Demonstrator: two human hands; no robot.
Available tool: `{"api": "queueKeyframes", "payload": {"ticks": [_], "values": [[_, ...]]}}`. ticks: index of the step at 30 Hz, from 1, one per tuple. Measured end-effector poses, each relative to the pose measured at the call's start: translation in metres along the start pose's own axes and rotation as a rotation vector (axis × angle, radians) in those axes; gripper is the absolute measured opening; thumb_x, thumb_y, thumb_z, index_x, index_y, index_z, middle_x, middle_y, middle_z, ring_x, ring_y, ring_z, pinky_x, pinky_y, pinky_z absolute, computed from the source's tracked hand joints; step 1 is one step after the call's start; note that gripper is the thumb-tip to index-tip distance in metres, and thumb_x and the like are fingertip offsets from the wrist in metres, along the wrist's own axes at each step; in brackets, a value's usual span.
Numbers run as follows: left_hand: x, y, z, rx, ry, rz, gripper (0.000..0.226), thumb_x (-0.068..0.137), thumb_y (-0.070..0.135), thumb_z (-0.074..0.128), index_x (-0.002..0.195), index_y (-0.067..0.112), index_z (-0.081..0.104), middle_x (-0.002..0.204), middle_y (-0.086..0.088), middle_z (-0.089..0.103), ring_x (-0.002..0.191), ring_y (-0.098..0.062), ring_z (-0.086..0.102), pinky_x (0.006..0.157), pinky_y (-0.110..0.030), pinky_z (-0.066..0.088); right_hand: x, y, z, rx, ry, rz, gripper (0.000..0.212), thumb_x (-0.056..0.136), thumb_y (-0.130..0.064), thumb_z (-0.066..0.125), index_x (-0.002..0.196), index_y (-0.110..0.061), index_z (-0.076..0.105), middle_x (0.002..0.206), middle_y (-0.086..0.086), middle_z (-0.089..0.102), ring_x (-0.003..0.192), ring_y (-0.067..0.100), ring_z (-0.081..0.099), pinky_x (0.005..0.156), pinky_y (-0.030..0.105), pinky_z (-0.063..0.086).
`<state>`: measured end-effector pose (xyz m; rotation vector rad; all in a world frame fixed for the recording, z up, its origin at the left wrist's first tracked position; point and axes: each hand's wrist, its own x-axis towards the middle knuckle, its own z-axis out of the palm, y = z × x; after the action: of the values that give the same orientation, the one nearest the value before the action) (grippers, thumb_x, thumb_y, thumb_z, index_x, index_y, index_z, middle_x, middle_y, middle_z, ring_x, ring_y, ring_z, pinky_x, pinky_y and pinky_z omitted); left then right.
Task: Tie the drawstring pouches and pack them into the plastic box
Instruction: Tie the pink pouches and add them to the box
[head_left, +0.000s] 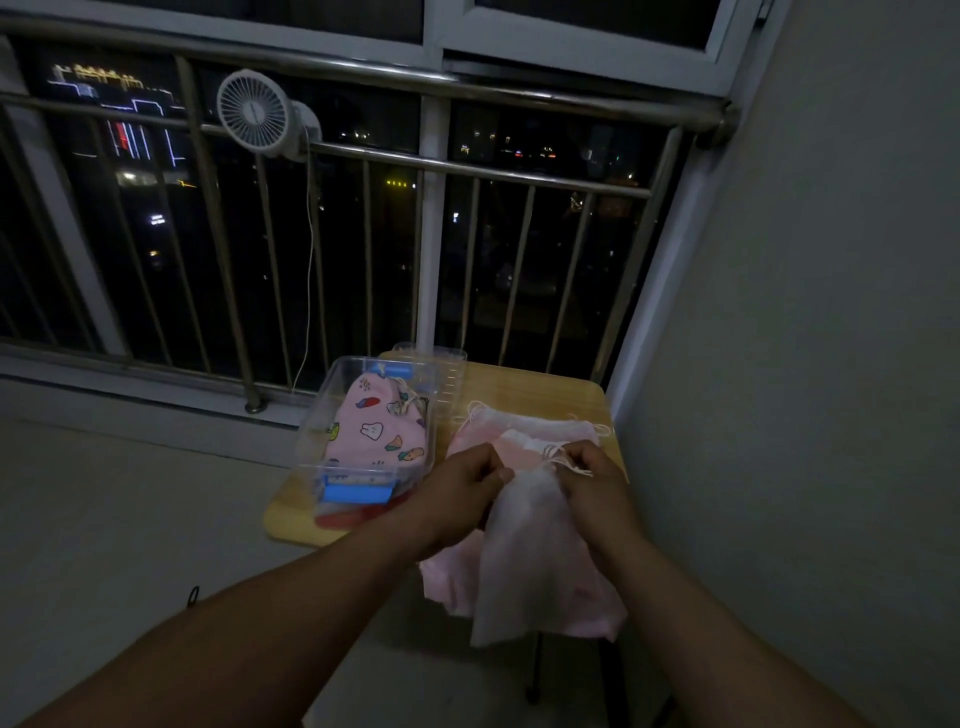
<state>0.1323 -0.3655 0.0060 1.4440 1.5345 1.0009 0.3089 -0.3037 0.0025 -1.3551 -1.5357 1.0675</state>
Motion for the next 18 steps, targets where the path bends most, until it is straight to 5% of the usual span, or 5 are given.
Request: {"api": "queueKeyframes", "payload": {"ticks": [5,9,14,16,18], "values": [[-0.002,0.005,-0.002,-0.049,0.047,-0.074,0.022,0.108,0.036,0.047,0.108,0.018,0.060,0.108,-0.005,0.064,0.097,-0.019,0.063,0.076,-0.031,0.057,-0.004,-0.008,0.002,-0.073,-0.017,-0.084,0.015,0.101,-0.017,0.058,0.091,-0.023,0.068,0.091,0.000,0.070,0.086,0.020,0.063,0.069,0.030,0.045],[-0.006,0.007,-0.005,-0.370,-0.086,-0.272,0.047,0.103,0.052,0.051,0.138,0.021,0.052,0.137,-0.010,0.058,0.121,-0.029,0.061,0.094,-0.042,0.058,0.002,-0.008,0.001,-0.157,0.049,-0.175,0.019,0.100,-0.012,0.058,0.086,-0.025,0.063,0.089,-0.004,0.067,0.082,0.017,0.060,0.065,0.027,0.041],[-0.013,0.014,-0.008,-0.294,-0.001,-0.161,0.022,0.104,0.033,0.057,0.106,0.011,0.063,0.099,-0.009,0.071,0.078,-0.012,0.074,0.072,-0.029,0.063,0.012,-0.015,0.002,-0.051,0.094,-0.174,0.016,0.096,-0.018,0.064,0.083,-0.026,0.066,0.097,0.000,0.067,0.090,0.024,0.065,0.072,0.034,0.050],[-0.011,0.017,-0.012,-0.244,0.101,-0.103,0.023,0.106,0.034,0.053,0.103,0.013,0.063,0.095,-0.009,0.072,0.076,-0.014,0.074,0.068,-0.030,0.062,0.012,-0.019,0.001,0.060,0.017,-0.013,0.014,0.099,-0.033,0.061,0.090,-0.027,0.071,0.102,0.003,0.071,0.094,0.026,0.066,0.079,0.039,0.056],[-0.009,0.018,-0.022,-0.188,0.195,-0.076,0.027,0.106,0.039,0.050,0.104,0.017,0.064,0.098,-0.010,0.072,0.087,-0.022,0.072,0.080,-0.041,0.061,0.010,-0.017,0.004,0.116,-0.152,0.151,0.022,0.099,-0.045,0.059,0.102,-0.026,0.071,0.108,0.006,0.072,0.097,0.025,0.068,0.088,0.047,0.058]]}}
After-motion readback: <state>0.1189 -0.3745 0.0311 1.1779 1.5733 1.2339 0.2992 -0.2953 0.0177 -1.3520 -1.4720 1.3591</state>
